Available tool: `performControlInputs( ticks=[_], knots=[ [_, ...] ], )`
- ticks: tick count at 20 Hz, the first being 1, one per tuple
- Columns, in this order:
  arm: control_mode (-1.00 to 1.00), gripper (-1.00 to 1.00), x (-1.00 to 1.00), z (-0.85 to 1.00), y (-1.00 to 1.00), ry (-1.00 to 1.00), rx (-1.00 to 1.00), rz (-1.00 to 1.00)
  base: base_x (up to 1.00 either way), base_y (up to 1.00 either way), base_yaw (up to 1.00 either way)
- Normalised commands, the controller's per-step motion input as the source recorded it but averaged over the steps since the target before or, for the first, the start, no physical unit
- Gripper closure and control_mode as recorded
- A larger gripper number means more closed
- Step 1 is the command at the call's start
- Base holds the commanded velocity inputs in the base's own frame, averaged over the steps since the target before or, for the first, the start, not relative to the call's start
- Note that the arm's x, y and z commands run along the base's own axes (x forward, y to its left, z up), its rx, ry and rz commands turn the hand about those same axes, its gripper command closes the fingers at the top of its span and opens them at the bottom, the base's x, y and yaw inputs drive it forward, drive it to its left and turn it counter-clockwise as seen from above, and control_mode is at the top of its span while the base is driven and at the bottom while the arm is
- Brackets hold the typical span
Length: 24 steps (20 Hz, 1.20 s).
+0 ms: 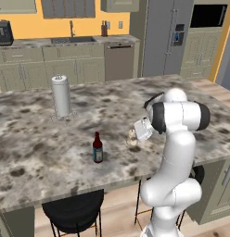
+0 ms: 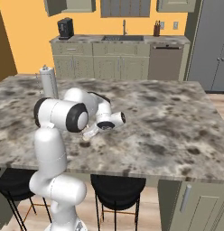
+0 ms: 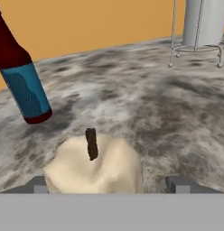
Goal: Get the candle and the beer from the cabinet and move them to the dining counter.
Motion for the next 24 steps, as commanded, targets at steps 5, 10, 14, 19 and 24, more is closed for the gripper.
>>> performControlInputs(
  ticks=[5,10,14,19,24],
  knots=[
    [-1.0,-1.0,-0.05,0.47,0.0,0.0,-0.01,-0.01,0.0,0.0,0.0],
    [-1.0,-1.0,-0.01,0.9,0.0,0.02,-0.04,-0.09,0.0,0.0,0.0],
    [-1.0,-1.0,-0.16,0.96,0.0,0.08,-0.07,-0.17,0.0,0.0,0.0],
    [-1.0,-1.0,-0.4,0.76,0.0,0.1,-0.1,-0.22,0.0,0.0,0.0],
    [-1.0,-1.0,-0.19,0.78,0.0,0.11,-0.09,-0.19,0.0,0.0,0.0]
  ],
)
